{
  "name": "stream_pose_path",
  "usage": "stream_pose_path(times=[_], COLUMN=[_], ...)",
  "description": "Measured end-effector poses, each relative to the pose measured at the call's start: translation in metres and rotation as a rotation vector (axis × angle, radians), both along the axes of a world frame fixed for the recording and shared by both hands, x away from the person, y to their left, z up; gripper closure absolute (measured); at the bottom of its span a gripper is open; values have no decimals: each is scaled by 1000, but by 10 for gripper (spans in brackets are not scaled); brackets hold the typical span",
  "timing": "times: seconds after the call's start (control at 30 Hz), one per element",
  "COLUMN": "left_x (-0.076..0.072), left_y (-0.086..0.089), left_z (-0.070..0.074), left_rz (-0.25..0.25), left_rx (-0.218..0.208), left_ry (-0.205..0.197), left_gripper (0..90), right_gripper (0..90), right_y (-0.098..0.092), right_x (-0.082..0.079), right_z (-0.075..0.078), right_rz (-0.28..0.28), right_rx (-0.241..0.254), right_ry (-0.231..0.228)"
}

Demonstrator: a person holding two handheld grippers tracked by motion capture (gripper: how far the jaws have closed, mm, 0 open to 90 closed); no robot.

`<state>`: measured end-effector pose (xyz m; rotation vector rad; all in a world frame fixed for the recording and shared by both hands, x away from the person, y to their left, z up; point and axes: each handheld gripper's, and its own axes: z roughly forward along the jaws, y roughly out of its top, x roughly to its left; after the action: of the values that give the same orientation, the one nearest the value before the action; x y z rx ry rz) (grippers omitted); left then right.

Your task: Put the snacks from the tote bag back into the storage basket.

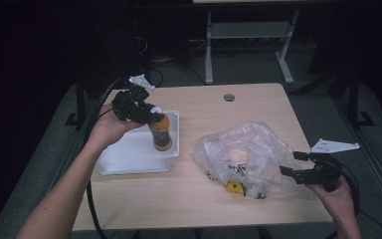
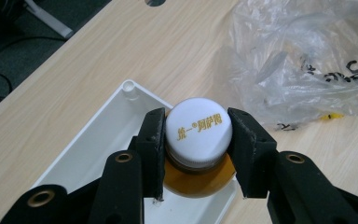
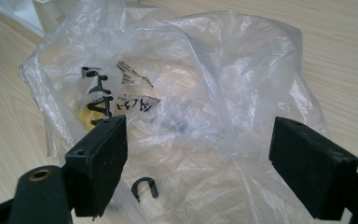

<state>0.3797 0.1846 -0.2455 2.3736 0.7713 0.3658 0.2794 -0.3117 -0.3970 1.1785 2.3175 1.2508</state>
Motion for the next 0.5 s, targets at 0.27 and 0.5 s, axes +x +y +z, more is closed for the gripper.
stream_pose_path(times=[0.27, 0.5], left_x=[1, 3], left_y=[0, 0], left_z=[-9, -17], left_rz=[5, 7], left_rx=[15, 22], left_ry=[12, 23], left_gripper=[591, 591], right_gripper=[188, 188], right_y=[0, 0], right_x=[0, -1], right_z=[0, 1], right_rz=[2, 0], right_rx=[-2, 2], right_ry=[-1, 3])
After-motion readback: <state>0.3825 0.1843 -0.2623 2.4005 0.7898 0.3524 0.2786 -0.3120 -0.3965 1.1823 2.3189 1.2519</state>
